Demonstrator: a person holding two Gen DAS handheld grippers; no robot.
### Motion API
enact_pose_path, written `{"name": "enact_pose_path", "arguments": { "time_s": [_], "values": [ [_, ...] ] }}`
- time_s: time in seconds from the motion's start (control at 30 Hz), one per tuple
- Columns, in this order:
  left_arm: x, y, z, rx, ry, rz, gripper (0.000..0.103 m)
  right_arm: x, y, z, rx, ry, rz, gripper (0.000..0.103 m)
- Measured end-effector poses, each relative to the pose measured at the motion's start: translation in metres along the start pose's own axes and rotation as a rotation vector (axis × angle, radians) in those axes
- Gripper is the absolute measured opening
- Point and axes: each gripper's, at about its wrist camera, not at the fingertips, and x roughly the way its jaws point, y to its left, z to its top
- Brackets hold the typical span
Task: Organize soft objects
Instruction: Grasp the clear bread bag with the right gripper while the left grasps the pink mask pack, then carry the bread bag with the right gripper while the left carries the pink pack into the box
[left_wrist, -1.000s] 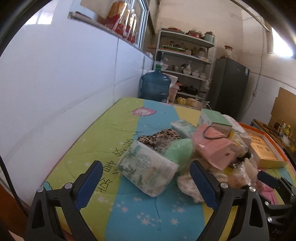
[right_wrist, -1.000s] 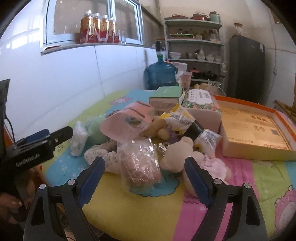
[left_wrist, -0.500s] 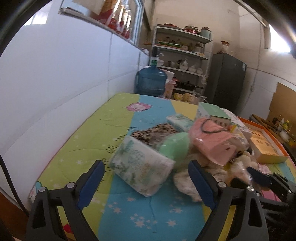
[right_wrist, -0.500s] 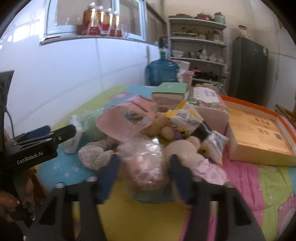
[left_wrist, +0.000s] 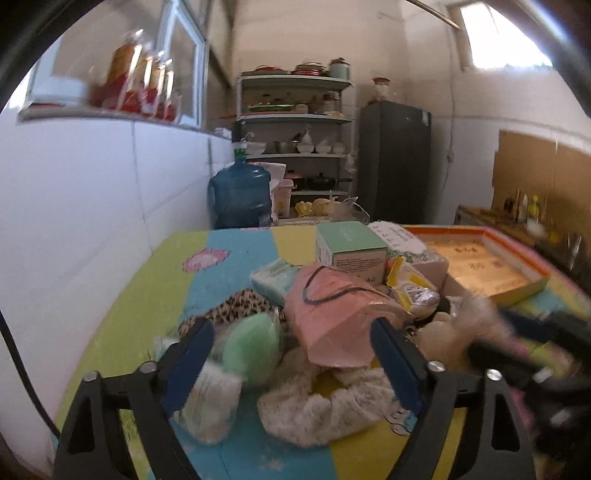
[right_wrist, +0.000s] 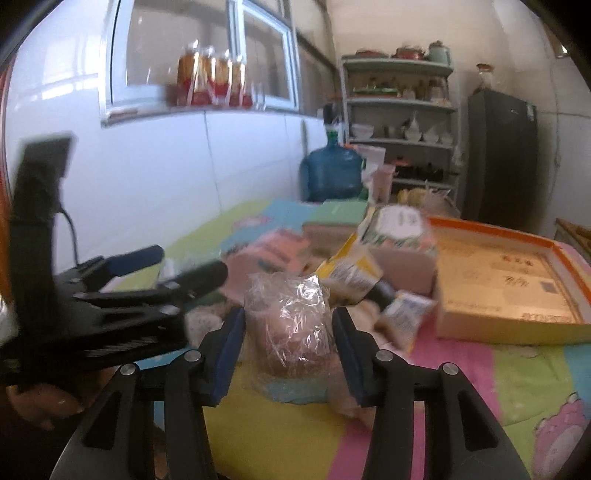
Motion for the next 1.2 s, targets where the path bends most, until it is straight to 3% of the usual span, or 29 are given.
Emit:
{"name": "enact_pose_path", "arguments": {
  "time_s": [0.07, 0.17, 0.37, 0.53, 0.87, 1.2],
  "values": [
    [0.008, -0.002, 0.000, 0.019, 0.012, -0.009, 0.079, -0.008, -0.007, 0.003, 0.007, -0.021, -0.018, 0.050],
    [0.023, -0.007, -0.001, 0.051, 0.040, -0.001, 0.065, -0.015, -0.013, 0.006, 0.023, -0.038, -0.018, 0.050],
    [0.027, -0.013, -0.001, 0.061, 0.022, 0.013, 0.012, -0.016, -0.019, 0.006, 0.031, -0.040, -0.015, 0.050],
    [0.022, -0.011, 0.000, 0.031, 0.014, -0.007, 0.008, -0.015, -0.022, 0.007, 0.041, -0.042, -0.015, 0.050],
    [-0.016, -0.014, 0.020, -0.022, -0.083, -0.049, 0.008, -0.021, -0.032, 0.011, 0.055, -0.063, -0.020, 0.050],
    [-0.031, -0.050, 0.051, 0.003, -0.156, -0.121, 0.008, -0.041, -0.068, 0.018, 0.089, -0.116, -0.091, 0.050]
  ]
}}
